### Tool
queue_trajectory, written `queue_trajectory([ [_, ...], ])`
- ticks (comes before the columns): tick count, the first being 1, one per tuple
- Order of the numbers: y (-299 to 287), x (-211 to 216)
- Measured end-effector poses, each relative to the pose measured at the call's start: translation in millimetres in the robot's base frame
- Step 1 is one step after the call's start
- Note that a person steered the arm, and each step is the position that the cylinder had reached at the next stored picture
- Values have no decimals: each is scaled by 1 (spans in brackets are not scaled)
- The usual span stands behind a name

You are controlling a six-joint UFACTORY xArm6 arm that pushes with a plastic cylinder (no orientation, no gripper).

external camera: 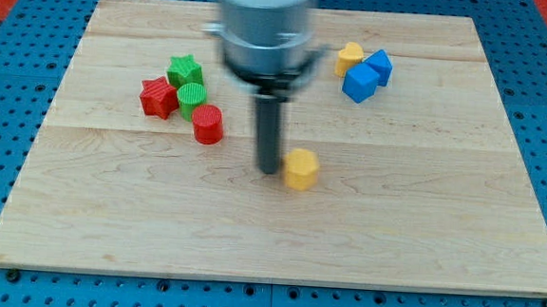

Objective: Move the yellow hexagon closer to the blue cube

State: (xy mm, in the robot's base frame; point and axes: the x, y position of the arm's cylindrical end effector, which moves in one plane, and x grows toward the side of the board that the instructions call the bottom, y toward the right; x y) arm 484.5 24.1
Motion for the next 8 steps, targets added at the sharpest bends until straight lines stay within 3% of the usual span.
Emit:
queue_trajectory([
  [1,45,-2],
  [2,73,31],
  [3,106,-7],
  [4,86,50],
  [5,87,78],
  [6,160,71],
  [7,134,50],
  [8,140,-3],
])
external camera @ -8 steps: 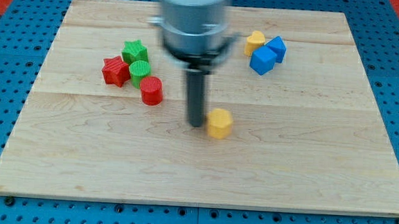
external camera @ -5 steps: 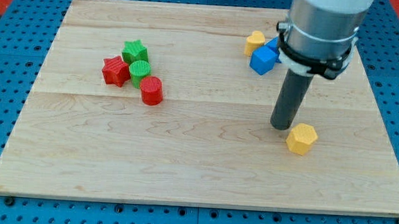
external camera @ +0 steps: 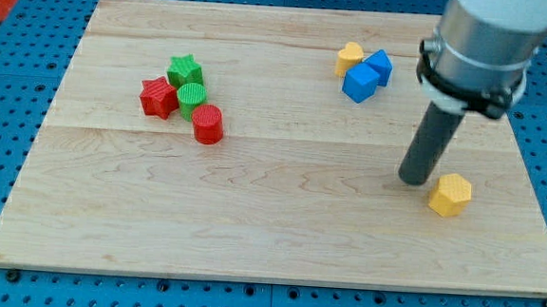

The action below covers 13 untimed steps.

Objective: Move the yellow hexagon closer to the blue cube

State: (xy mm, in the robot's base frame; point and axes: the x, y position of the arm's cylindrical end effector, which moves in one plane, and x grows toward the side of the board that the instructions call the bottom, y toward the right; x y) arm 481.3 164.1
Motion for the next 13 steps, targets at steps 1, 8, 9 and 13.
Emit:
queue_trajectory([
  [1,-8,71],
  [8,-29,-65],
  [9,-16,-34],
  [13,-8,-60],
])
